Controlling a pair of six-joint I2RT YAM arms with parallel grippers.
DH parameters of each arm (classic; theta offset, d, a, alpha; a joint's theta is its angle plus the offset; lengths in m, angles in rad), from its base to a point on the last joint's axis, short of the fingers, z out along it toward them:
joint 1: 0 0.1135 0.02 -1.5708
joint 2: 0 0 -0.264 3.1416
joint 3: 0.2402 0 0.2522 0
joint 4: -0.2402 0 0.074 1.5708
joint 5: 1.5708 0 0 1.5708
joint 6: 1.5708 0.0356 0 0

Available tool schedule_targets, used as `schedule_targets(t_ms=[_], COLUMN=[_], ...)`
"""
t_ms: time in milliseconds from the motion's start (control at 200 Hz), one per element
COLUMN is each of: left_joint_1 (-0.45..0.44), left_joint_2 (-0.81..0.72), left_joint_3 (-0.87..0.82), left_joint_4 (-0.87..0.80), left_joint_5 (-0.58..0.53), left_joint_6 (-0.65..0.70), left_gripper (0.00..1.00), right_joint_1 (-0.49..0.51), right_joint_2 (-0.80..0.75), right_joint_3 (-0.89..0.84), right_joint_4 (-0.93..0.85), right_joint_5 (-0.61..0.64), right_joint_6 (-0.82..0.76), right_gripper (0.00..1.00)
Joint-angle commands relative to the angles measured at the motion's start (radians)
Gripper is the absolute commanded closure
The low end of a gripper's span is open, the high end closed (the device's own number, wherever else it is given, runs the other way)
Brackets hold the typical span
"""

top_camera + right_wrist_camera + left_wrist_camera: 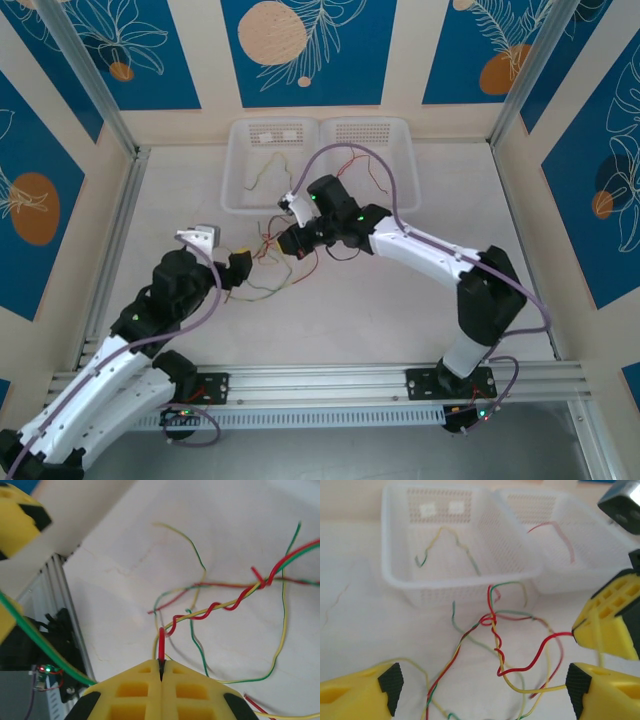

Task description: Untangle the cables

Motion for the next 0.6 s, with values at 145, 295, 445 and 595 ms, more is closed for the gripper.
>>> schedule_targets(t_ms=[145,295,445,595], left_joint_1=[0.008,0.008,0.007,0.007], left_joint_2=[-0.078,-0.018,0.079,0.149], left_joint_3=[0.060,0.123,0.229,0.274], left_joint_4=[0.146,0.166,0.108,0.084], left_joint_5=[0.147,0.322,0.536,0.662], left_joint_6=[0.111,0.176,0.256,0.320], left_gripper=[0.09,0.17,0.21,0.22], right_joint_1=[-0.056,-0.088,-0.091,-0.091], right_joint_2=[-0.169,-0.220,-0.261,-0.281], right_joint_3=[0.058,0.071,0.065,0.063], right_joint_4=[-0.083,-0.123,-0.124,-0.113], right_joint_5=[-0.078,-0.152,-0.184,-0.227], right_joint_6=[-0.053,-0.108,-0.154,-0.169], right_gripper=[1.00,1.00,1.00,1.00])
